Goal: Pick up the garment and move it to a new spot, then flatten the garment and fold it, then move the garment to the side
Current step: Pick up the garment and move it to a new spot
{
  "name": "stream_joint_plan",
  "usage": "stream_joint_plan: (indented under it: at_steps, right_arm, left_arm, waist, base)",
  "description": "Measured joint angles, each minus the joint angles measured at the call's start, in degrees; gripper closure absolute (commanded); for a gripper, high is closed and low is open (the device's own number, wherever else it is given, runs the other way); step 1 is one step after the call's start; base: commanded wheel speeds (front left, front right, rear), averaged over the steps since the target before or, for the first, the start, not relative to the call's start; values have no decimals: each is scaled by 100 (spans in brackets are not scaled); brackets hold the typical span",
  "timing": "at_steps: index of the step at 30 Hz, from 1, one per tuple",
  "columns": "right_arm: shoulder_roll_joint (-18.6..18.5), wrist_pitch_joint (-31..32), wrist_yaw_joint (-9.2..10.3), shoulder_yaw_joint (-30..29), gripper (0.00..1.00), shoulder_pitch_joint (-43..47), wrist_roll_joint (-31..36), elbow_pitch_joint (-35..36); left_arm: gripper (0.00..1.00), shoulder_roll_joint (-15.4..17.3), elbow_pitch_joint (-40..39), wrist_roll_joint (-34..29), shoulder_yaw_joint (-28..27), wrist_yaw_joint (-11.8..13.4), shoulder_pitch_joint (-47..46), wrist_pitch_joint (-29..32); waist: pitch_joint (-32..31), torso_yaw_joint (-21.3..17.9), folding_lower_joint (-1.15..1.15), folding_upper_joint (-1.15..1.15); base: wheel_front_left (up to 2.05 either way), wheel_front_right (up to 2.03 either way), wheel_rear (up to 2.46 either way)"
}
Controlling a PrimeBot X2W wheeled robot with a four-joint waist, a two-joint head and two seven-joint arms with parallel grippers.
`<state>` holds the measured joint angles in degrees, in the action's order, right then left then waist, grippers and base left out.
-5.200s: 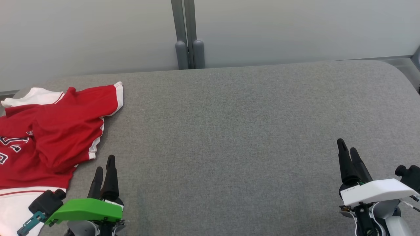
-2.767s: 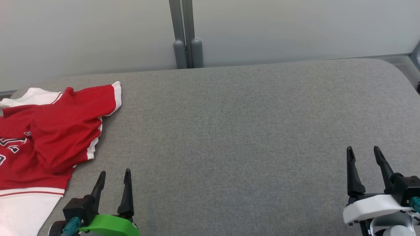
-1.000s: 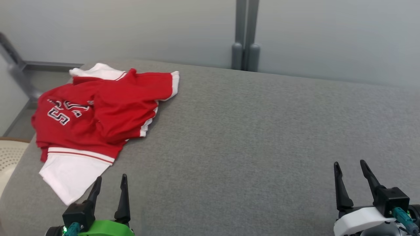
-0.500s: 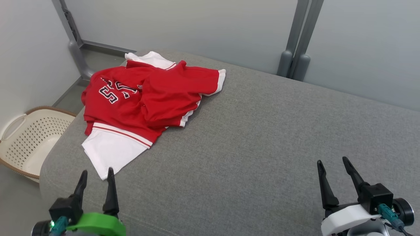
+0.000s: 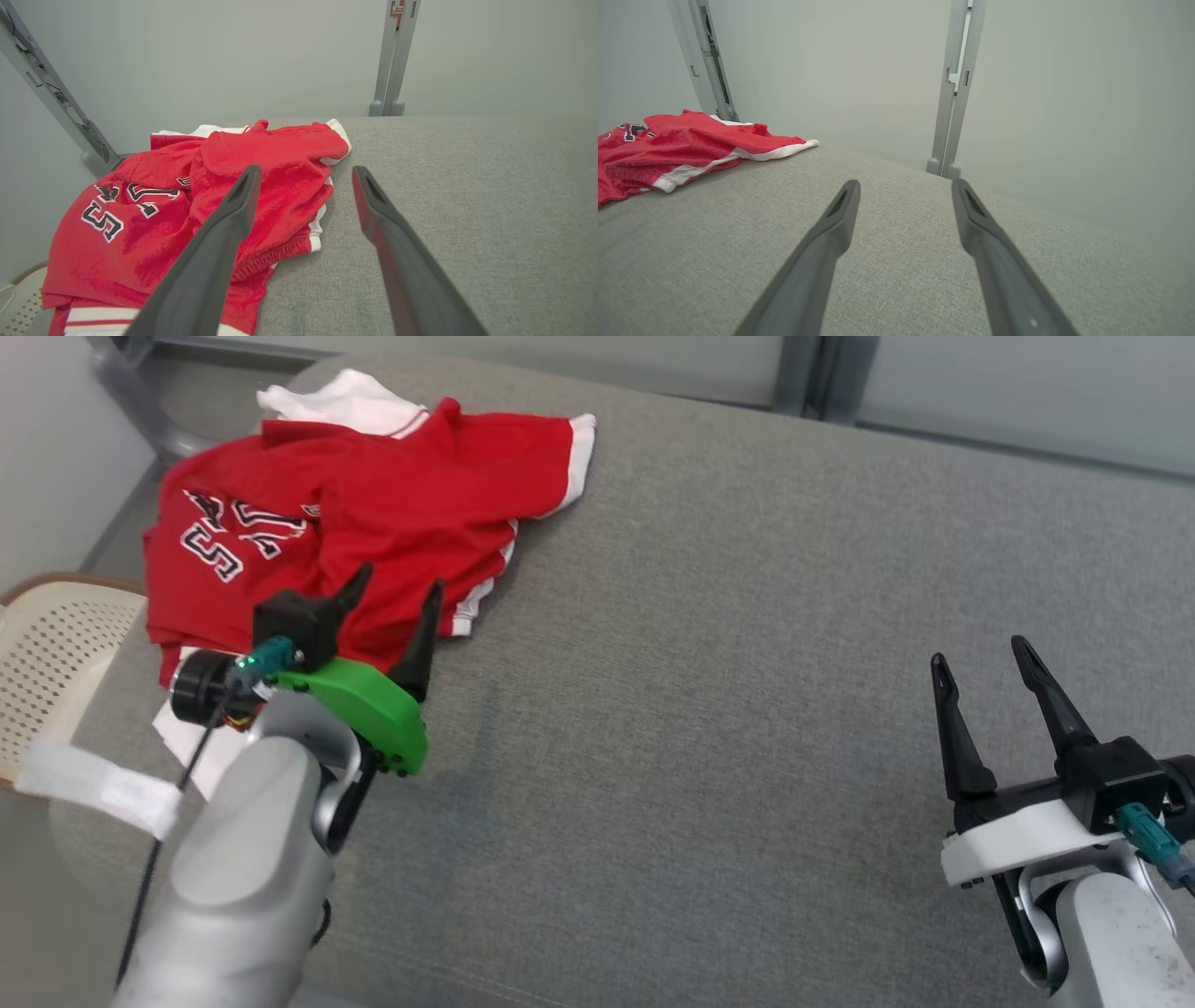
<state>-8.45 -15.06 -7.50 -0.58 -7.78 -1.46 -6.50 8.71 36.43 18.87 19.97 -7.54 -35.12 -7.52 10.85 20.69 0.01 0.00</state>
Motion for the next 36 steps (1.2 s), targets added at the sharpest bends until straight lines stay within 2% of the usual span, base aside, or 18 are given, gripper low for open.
stream_joint_plan:
  at_steps: [4, 6, 11, 12, 13, 14, 15, 19, 21, 26, 31, 36]
  right_arm:
    - [0, 0, 0, 101, 0, -221, -48, -18]
    - [-2, 1, 0, 123, 0, -266, -57, -15]
    - [13, 0, 0, 153, 0, -353, -101, -8]
    - [16, 1, 0, 154, 0, -363, -105, -5]
    - [23, 1, 0, 146, 0, -370, -107, -2]
    - [31, 0, 0, 136, 0, -370, -108, -4]
    - [47, 1, 0, 119, 0, -369, -108, -4]
    - [134, 1, 0, 24, 0, -255, -118, -35]
    - [191, 1, 0, 14, 0, -155, -133, -76]
    - [312, 0, 0, -4, 0, 105, -153, -180]
    - [424, 1, 0, -58, 0, 365, -177, -240]
    - [512, 1, 0, -37, 0, 497, -193, -252]
  left_arm:
    - [0, 368, 679, 584, 285, 0, -617, 201]
    - [0, 446, 1028, 817, 266, 0, -808, 250]
    - [0, 619, 2004, 966, 309, 0, -1127, 446]
    - [11, 642, 2171, 951, 339, 9, -1182, 465]
    - [62, 662, 2291, 879, 398, 74, -1227, 476]
    - [89, 679, 2417, 824, 434, 94, -1266, 470]
    - [100, 675, 2520, 857, 404, 126, -1305, 439]
    - [100, 682, 2696, 839, 400, 222, -1465, 41]
    - [100, 645, 2668, 757, 468, 303, -1463, -254]
    - [100, 579, 2371, 694, 516, 338, -1383, -528]
    - [100, 297, 1293, 678, 721, 199, -1300, -606]
    - [100, 89, -294, 949, 898, 140, -822, -125]
  waist:
    - [485, -319, 1, 0]
    - [658, -521, 1, 0]
    - [978, -1083, 1, 0]
    - [1027, -1193, 0, 0]
    - [1063, -1274, 0, 0]
    - [1103, -1368, 0, 0]
    - [1138, -1457, -1, 0]
    - [1187, -1706, 0, 0]
    - [1117, -1738, 0, 0]
    - [828, -1771, 0, 0]
    - [377, -1709, -1, 0]
    - [-70, -1689, -1, 0]
  base:
    - [0, 0, 0]
    - [0, 0, 0]
    - [0, 0, 0]
    - [0, 0, 0]
    - [0, 0, 0]
    - [0, 0, 0]
    - [0, 0, 0]
    - [0, 0, 0]
    - [0, 0, 0]
    - [0, 0, 0]
    - [0, 0, 0]
    - [0, 0, 0]
